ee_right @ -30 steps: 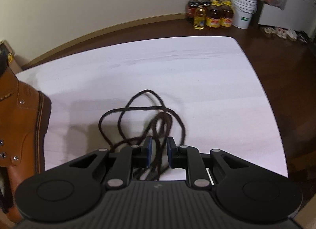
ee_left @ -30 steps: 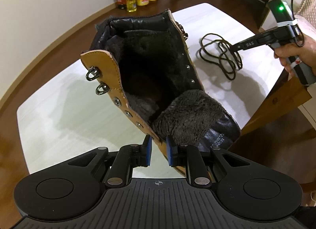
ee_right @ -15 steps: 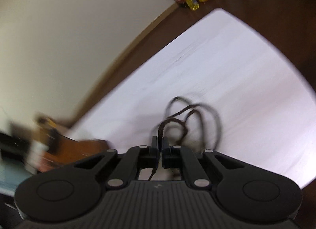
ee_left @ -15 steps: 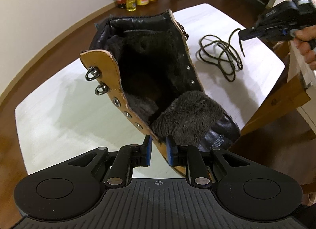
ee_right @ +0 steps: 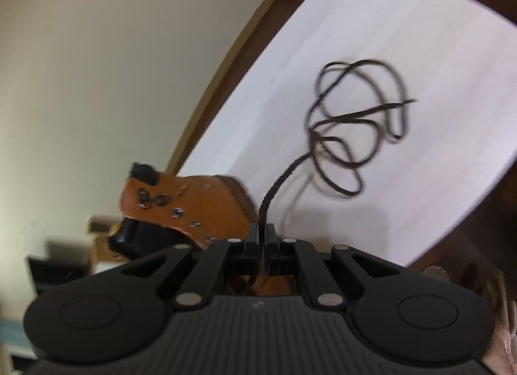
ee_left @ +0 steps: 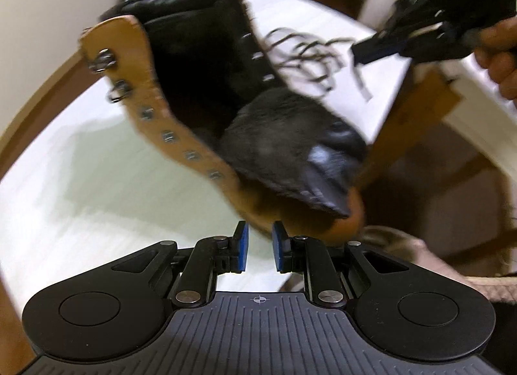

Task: Lace up shoes with both hands
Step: 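Carry the lace tip with the right gripper to the boot's lowest eyelet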

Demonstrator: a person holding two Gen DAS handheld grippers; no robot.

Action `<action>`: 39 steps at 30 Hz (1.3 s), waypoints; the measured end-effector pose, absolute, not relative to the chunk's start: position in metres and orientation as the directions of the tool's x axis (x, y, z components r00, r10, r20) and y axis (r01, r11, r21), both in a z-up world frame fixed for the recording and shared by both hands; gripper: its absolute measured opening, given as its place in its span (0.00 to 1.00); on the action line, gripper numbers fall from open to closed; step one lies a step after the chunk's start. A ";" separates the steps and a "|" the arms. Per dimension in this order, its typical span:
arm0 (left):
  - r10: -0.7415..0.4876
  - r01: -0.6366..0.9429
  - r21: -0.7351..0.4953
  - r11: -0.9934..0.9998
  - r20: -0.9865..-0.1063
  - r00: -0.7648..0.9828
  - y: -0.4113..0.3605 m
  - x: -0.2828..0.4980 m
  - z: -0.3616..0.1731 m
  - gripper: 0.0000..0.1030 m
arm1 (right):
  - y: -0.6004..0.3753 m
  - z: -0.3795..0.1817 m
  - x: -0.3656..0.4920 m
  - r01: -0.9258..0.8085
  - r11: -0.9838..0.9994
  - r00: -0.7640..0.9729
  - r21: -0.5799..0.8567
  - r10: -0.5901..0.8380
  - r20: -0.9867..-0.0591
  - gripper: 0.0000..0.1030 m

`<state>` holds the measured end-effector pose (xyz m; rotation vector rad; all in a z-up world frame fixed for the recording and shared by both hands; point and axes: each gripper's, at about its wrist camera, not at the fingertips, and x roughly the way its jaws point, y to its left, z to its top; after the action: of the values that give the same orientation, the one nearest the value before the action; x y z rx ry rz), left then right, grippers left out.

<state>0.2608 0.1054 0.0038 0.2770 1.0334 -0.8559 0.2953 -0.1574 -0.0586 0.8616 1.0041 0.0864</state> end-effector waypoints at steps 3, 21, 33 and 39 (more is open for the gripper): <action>-0.573 0.755 -0.215 0.619 -0.781 0.247 0.110 0.267 0.014 0.16 | -0.148 -0.049 0.282 0.326 0.732 0.571 0.598 0.352 -0.742 0.03; -0.320 0.592 0.070 0.803 -0.788 0.526 0.053 0.318 0.072 0.14 | -0.115 -0.039 0.285 0.292 0.711 0.591 0.639 0.391 -0.705 0.03; -0.286 0.516 0.022 0.856 -0.812 0.509 0.068 0.315 0.082 0.11 | -0.132 -0.053 0.292 0.226 0.645 0.595 0.730 0.501 -0.628 0.03; -0.297 0.513 -0.008 0.858 -0.823 0.484 0.117 0.294 0.097 0.17 | -0.130 -0.055 0.291 0.204 0.547 0.616 0.812 0.573 -0.540 0.03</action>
<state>0.2937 0.1174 0.0973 0.2532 0.9453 -0.4992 0.2911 -0.1299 -0.0553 0.9988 0.9136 0.2592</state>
